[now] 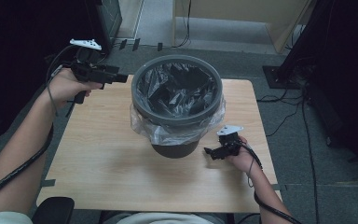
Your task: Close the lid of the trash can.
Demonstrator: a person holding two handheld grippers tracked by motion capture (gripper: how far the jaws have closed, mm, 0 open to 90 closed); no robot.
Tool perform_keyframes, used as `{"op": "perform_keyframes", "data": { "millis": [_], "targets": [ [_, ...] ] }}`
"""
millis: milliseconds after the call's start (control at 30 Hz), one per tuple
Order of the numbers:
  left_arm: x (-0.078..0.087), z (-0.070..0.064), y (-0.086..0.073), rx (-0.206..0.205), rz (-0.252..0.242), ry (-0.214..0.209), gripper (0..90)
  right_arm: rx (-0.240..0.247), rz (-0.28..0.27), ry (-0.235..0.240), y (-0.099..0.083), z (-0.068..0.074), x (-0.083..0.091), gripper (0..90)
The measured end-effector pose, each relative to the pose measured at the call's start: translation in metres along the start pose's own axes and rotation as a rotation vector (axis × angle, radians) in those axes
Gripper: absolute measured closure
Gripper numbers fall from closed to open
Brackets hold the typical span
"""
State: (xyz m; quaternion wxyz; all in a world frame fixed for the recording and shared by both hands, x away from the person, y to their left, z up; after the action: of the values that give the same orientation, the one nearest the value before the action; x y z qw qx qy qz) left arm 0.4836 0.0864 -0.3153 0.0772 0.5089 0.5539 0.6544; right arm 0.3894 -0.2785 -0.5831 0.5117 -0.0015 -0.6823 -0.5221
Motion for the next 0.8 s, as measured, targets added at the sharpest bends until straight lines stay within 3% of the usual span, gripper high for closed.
{"op": "perform_keyframes", "data": {
  "millis": [500, 667, 800],
  "targets": [
    [-0.016, 0.006, -0.029, 0.000, 0.002, 0.044, 33.6, -0.002, -0.001, 0.000, 0.000, 0.000, 0.000, 0.0],
    [-0.023, 0.011, -0.036, -0.010, -0.016, 0.071, 28.8, -0.002, -0.001, 0.000, 0.000, 0.000, 0.000, 0.0],
    [-0.027, 0.013, -0.044, -0.008, 0.011, 0.062, 29.0, -0.002, -0.001, 0.000, 0.000, 0.000, 0.000, 0.0]
  ]
}}
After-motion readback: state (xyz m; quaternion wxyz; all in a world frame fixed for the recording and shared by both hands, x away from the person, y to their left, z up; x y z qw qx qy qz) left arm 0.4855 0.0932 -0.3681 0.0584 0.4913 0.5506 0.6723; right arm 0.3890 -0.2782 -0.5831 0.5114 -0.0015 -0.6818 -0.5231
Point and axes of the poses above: each handheld gripper's, and its own axes: x roughly backward along the jaws, y roughly out of its top, z roughly to its left, the point moved 8 cm from there along -x, roughly forward along the jaws, and after that the axes turned 4 degrees about y, right-handed, at the moved point
